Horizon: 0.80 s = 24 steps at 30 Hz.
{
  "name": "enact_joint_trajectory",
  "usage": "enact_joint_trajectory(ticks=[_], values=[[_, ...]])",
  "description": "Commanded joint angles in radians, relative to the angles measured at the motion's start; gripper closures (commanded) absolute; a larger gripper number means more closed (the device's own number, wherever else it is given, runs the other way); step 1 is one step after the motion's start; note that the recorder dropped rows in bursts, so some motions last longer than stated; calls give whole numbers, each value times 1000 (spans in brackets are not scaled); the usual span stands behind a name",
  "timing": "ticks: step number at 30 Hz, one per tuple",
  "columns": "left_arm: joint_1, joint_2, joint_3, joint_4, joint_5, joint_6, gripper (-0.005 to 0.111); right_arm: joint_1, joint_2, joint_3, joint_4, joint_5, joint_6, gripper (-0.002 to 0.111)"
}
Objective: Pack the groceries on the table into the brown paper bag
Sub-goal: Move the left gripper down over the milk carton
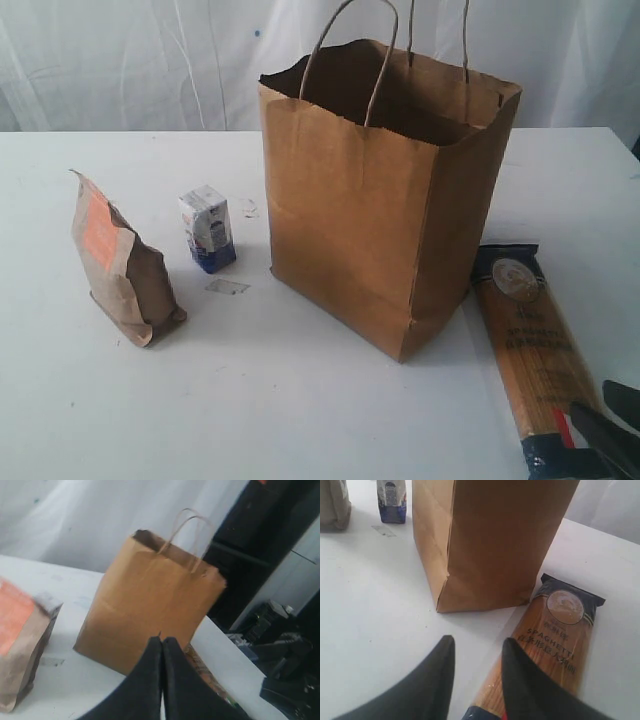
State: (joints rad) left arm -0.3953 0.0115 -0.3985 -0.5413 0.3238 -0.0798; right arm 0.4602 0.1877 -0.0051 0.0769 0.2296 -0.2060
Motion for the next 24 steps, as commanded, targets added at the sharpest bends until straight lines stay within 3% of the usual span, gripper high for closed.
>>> enact_joint_trajectory(ticks=[1, 8, 15, 18, 21, 23, 24], values=[[4, 133, -317, 123, 338, 25, 107, -6, -4, 5, -3, -6, 1, 77], [4, 417, -621, 330, 571, 33, 107, -6, -4, 5, -3, -6, 1, 77], [4, 730, -772, 327, 653, 192, 102, -6, -4, 5, -3, -6, 1, 77], [4, 941, -849, 335, 664, 215, 77, -6, -4, 5, -3, -6, 1, 77], [4, 1094, -944, 346, 665, 224, 45, -6, -4, 5, -3, -6, 1, 77], [4, 1201, -1025, 368, 675, 240, 32, -6, -4, 5, -3, -6, 1, 77], [4, 1254, -1070, 382, 686, 245, 31, -6, -4, 5, -3, -6, 1, 77]])
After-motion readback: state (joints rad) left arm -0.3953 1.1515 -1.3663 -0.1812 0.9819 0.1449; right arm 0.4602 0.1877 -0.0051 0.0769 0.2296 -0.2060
